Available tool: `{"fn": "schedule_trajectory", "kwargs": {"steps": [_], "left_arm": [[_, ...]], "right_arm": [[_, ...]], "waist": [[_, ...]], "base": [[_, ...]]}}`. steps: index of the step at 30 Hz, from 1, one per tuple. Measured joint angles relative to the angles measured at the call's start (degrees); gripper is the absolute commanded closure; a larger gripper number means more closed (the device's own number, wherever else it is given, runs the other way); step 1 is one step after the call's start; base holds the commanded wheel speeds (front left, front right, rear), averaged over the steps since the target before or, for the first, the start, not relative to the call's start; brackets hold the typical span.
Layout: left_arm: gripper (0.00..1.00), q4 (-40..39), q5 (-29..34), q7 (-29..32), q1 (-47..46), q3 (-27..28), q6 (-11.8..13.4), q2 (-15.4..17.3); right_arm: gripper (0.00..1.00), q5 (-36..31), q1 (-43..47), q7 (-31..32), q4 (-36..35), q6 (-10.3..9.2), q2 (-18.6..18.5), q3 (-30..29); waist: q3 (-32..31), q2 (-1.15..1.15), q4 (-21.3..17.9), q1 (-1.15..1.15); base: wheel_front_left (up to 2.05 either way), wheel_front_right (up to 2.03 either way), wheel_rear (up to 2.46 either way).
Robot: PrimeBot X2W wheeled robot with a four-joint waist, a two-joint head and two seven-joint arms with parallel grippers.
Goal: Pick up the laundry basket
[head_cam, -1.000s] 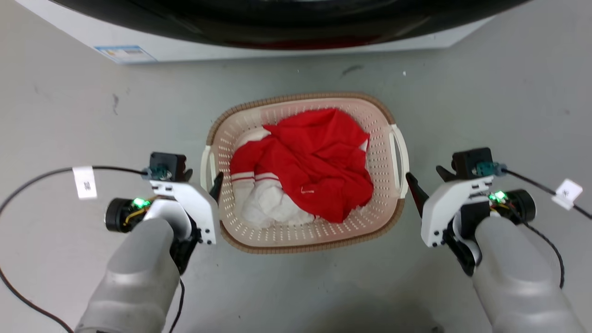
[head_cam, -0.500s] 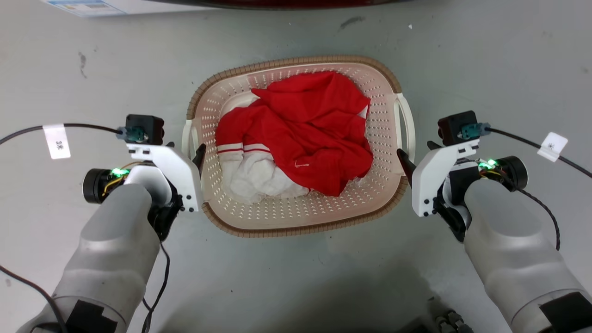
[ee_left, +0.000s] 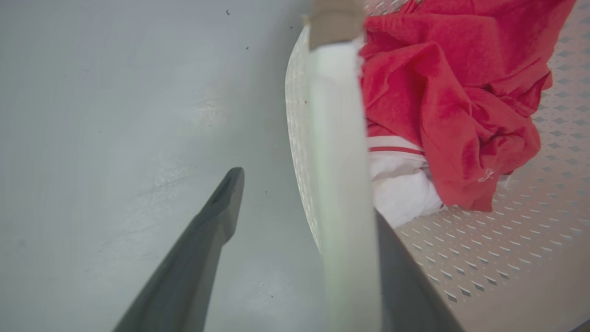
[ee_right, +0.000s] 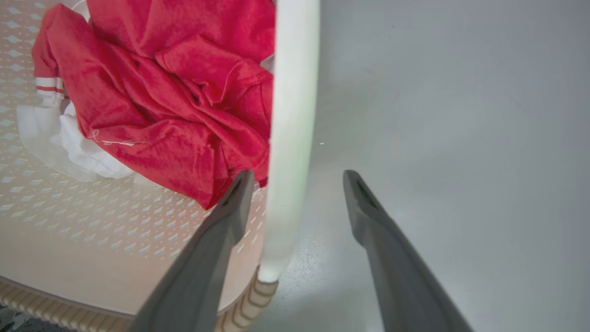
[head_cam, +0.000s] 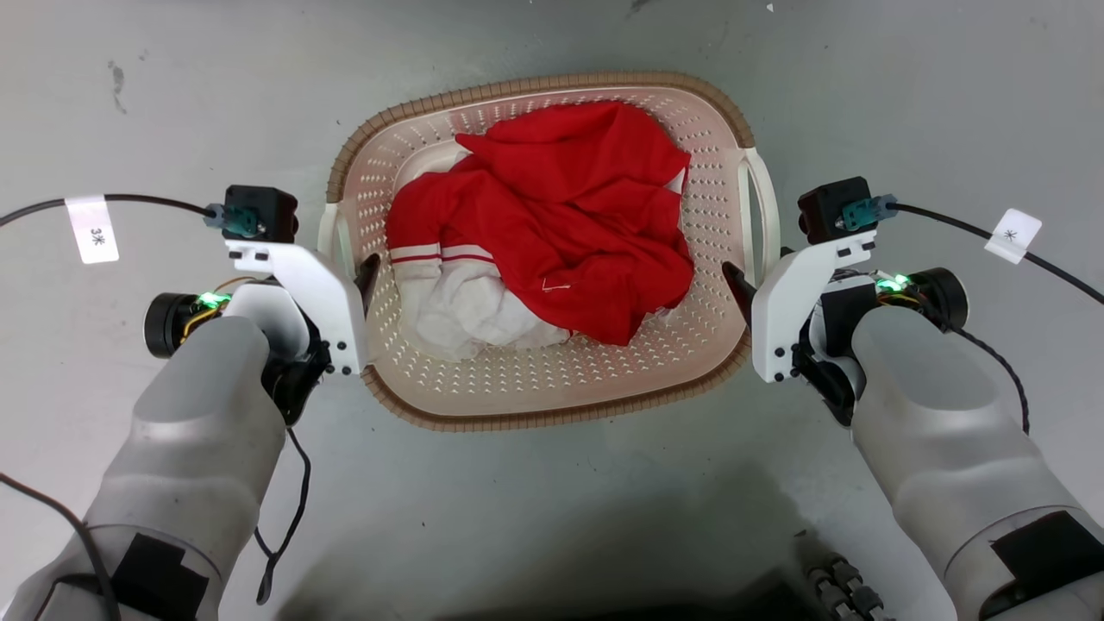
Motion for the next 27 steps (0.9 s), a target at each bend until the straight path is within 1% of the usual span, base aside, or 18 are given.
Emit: {"fn": "schedule_trajectory", "kwargs": {"steps": [1, 2, 3, 8, 15, 19, 23, 27], "left_arm": [[0.20, 0.2, -0.2, 0.0, -0.2, -0.2, 0.0, 0.0], [0.63, 0.5, -0.6, 0.1, -0.6, -0.4, 0.0, -0.1], [1.00, 0.7, -0.8, 0.3, -0.8, -0.6, 0.0, 0.0], [1.00, 1.0, -3.0, 1.0, -1.5, -1.6, -0.1, -0.6], [1.00, 1.8, -5.6, 2.4, -1.5, -2.9, 0.0, -1.0], [1.00, 2.2, -7.5, 4.7, -0.8, -3.6, 0.0, -1.7], [1.00, 2.6, -9.4, 7.5, 0.1, -4.3, 0.0, -2.6], [1.00, 2.7, -11.1, 10.7, 2.0, -5.5, 0.0, -3.6]], "right_arm": [[0.15, 0.5, 0.0, 0.2, 0.1, 0.00, 0.0, 0.4], [0.68, 1.1, -0.2, 0.5, 0.2, 0.00, 0.1, 0.8], [1.00, 1.5, -0.4, 0.6, 0.2, 0.00, 0.1, 1.2], [1.00, 4.6, -0.7, 1.7, -0.3, 0.01, 0.7, 3.4], [1.00, 5.6, -0.7, 1.2, 0.7, 0.01, 0.6, 5.6], [1.00, 6.4, -0.6, 1.7, 1.4, 0.01, 0.3, 6.6], [1.00, 7.8, 0.1, 4.3, 2.0, 0.02, -0.1, 7.4], [1.00, 9.3, 1.9, 8.8, 2.5, 0.01, -0.4, 8.4]], "waist": [[0.2, 0.00, -0.1, 0.00], [0.3, 0.00, -0.1, 0.00], [0.4, 0.00, -0.2, 0.00], [0.7, 0.00, -0.3, 0.00], [-0.6, 0.00, -0.1, 0.00], [-2.1, 0.00, 0.2, 0.00], [-4.9, 0.00, 0.6, 0.00], [-8.7, 0.00, 1.0, 0.00]], "base": [[0.00, 0.00, 0.00], [0.00, 0.00, 0.00], [0.00, 0.00, 0.00], [0.00, 0.00, 0.00], [0.00, 0.00, 0.00], [0.00, 0.00, 0.00], [0.00, 0.00, 0.00], [0.00, 0.00, 0.00]]}}
